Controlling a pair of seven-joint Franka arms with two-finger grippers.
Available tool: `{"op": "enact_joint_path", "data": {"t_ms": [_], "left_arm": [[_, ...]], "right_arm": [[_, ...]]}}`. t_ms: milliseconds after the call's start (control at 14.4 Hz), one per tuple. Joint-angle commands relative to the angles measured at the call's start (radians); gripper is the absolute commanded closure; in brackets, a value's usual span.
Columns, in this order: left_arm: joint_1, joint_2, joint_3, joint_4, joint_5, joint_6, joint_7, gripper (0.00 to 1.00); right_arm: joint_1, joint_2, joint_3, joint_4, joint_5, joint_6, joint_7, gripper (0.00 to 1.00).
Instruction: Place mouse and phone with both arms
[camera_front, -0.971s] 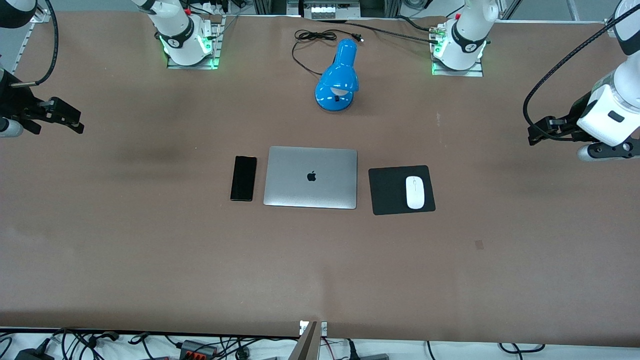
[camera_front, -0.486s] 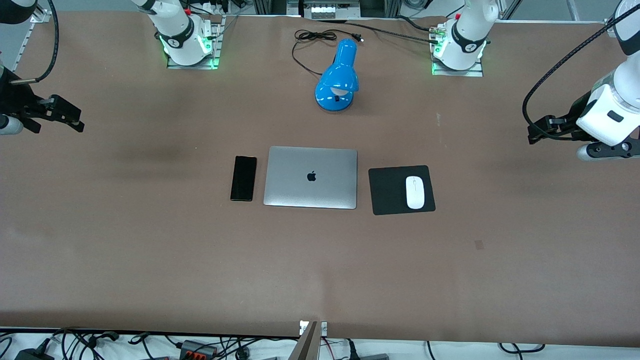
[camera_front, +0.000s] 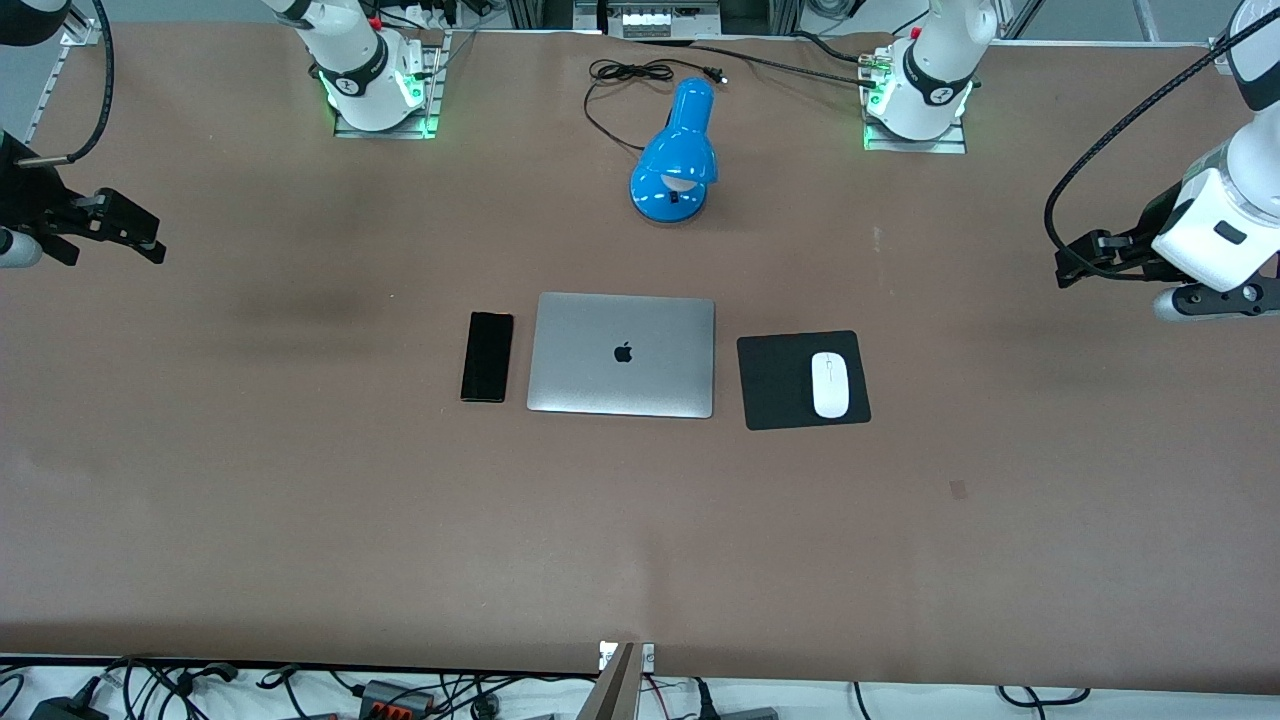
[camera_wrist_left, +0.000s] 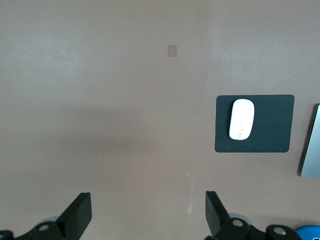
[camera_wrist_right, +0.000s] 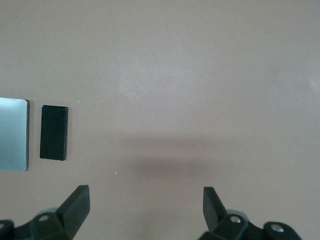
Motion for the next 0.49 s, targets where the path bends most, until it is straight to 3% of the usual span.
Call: {"op": "enact_joint_path", "data": {"t_ms": [0,416], "left_arm": [[-0.005,-0.007,0.013,0.011,-0.026,-0.019,0.022,0.00],[-0.005,-0.005,0.013,0.011,-0.026,-0.019,0.021,0.00]], "right_arm": [[0.012,-0.031,-0.012,-0.026,0.000,-0.002,-0.001,0.00],[0.014,-0.038,-0.007,-0.029,-0.009,-0.018,-0.002,0.00]]}}
